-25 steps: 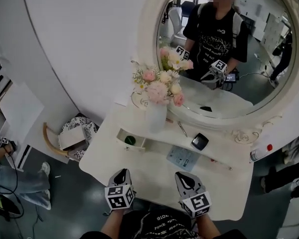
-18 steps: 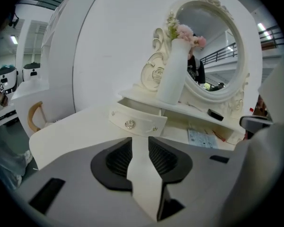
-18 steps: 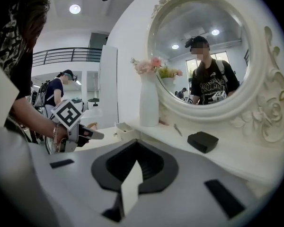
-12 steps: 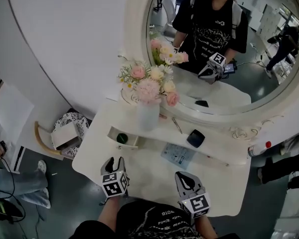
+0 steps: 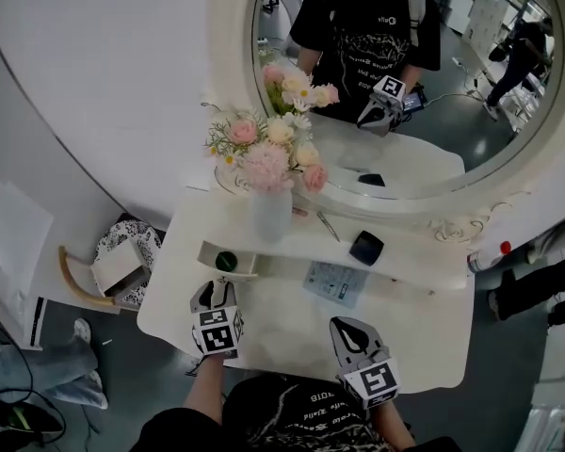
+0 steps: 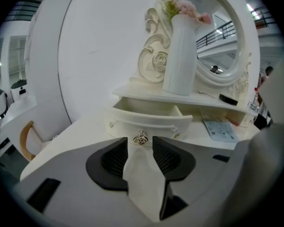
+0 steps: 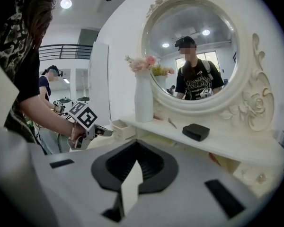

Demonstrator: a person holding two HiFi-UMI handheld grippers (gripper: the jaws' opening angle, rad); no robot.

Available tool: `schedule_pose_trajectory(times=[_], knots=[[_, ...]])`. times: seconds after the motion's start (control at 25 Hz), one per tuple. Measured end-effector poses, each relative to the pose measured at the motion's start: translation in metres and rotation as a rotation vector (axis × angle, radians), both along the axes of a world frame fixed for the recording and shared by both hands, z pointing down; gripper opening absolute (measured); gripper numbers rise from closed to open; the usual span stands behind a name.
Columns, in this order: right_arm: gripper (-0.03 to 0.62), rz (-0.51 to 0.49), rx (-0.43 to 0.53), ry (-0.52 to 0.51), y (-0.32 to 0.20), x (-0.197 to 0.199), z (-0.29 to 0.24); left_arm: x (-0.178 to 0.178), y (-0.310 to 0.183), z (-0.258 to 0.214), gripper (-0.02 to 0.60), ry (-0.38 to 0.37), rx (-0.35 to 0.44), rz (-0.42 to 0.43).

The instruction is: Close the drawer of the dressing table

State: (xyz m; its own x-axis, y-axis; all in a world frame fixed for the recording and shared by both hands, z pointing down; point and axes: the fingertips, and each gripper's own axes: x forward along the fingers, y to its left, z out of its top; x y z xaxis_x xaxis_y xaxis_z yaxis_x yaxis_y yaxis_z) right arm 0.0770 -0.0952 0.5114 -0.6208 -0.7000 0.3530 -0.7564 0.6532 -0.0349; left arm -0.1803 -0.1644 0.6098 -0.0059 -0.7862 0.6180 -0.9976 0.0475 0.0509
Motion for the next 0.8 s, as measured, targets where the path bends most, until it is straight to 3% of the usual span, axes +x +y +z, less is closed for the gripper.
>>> schedule_pose_trajectory(times=[0.2,0.4,0.8], knots=[[0.009,0.017,-0.005,0.005,0.004,-0.006,0.002,0.000,-0.008,0.006,0.160,-0.045,-0.009,0.052],[0.009,0.034,0.003,0.022,0.000,-0.007,0.001,0.004,-0.013,0.008,0.112,-0.045,-0.016,0.108],[0.009,0.032,-0.004,0.057,0.001,-0.015,0.005,0.005,-0.023,0.012,0.103,-0.073,-0.019,0.182]])
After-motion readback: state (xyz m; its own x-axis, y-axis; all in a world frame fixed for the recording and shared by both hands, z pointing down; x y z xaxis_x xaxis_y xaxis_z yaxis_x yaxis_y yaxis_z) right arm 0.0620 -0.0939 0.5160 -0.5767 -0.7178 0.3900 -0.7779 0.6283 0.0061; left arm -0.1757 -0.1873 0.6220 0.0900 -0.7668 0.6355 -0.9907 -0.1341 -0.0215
